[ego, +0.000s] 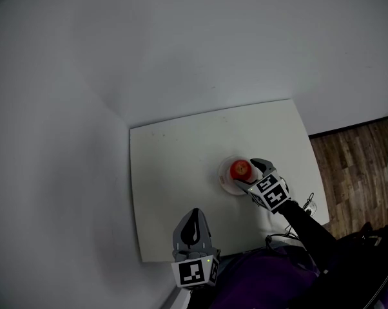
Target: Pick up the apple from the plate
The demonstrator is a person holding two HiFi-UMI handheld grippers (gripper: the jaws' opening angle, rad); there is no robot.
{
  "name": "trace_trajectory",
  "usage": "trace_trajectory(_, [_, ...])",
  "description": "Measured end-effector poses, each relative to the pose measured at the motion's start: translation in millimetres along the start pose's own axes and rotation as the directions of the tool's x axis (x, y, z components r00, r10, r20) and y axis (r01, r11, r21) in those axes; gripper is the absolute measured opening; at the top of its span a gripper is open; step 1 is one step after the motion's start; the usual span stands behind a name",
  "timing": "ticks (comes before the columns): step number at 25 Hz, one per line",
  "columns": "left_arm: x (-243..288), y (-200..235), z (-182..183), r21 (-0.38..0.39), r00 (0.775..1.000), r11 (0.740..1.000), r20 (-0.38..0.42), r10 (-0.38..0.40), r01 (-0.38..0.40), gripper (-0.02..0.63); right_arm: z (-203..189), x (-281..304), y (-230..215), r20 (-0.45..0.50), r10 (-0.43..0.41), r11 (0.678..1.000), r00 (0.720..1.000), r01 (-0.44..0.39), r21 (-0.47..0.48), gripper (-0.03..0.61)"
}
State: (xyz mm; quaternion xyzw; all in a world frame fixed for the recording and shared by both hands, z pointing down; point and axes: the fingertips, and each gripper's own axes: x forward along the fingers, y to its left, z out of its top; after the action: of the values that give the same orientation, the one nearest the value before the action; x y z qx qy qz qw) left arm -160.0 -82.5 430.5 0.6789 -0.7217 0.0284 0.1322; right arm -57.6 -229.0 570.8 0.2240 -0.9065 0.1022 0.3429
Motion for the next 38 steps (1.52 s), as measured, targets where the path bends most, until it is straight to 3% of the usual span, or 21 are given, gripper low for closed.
trace_trajectory(6, [1, 7, 1, -0.007, 0.999, 0.999, -0.012, 0.034, -0.034, 0.006, -8, 12, -2, -0.060, 0.002, 1.000, 0.998, -0.003, -0.017, 0.347])
trace_trajectory(16, [7, 7, -1, 0.006, 1.000, 1.000, -0.007, 0.017, -0.017, 0.006, -16, 24, -3, -0.102, 0.023, 1.000, 0.995, -0.025, -0.016, 0.347])
trace_trajectory(21, [10, 6, -1, 0.009, 1.000, 1.000, -0.011, 0.015, -0.015, 0.006, -20, 26, -4, -0.107, 0.034, 0.999, 0.994, -0.033, 0.008, 0.347])
trace_trajectory(38, [9, 0, 2, 0.016, 1.000, 1.000, 0.003, 0.006, -0.006, 0.006, -9, 15, -10, -0.064, 0.012, 0.999, 0.998, -0.015, -0.040, 0.346])
